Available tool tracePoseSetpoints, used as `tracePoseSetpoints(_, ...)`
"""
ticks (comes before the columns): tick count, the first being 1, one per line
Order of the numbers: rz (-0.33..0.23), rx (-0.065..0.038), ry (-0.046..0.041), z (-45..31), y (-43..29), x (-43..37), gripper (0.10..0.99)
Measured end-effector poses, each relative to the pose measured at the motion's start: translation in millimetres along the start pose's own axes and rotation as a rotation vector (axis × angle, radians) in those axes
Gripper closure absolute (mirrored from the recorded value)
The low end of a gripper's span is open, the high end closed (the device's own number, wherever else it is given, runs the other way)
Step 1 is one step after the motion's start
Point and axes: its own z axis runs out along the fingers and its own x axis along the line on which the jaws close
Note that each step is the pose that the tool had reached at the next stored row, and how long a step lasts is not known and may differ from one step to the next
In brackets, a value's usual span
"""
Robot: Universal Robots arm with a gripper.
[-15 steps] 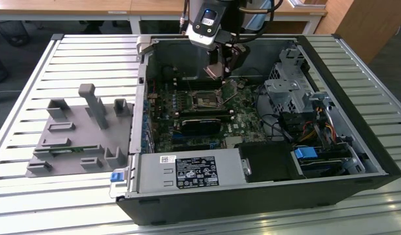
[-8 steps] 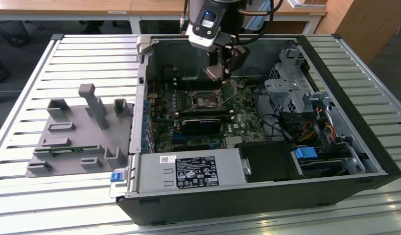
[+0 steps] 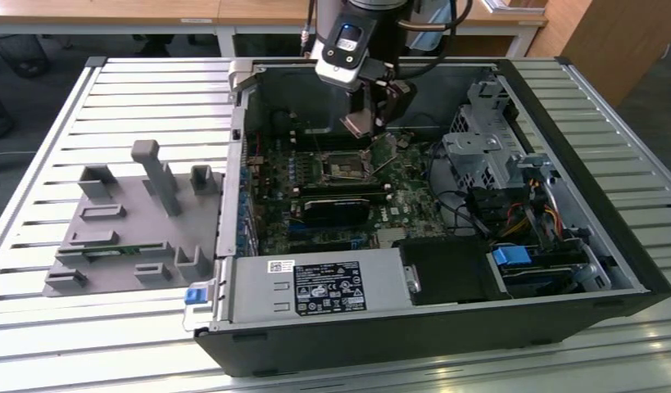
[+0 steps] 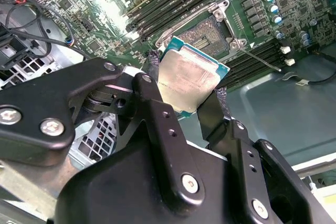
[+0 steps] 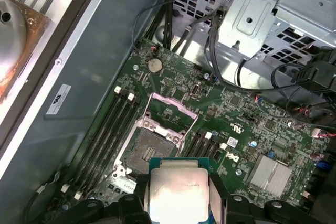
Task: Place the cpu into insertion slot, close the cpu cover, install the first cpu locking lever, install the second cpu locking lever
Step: 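Place the cpu into insertion slot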
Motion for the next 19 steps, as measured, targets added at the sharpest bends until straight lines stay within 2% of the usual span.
tracePoseSetpoints(10, 0.010, 0.000, -0.0009, 7.3, -0.6, 0.0, 0.545)
tracePoseSetpoints(19, 0.168, -0.003, -0.0148, 16.2, -1.4, -0.1, 0.545)
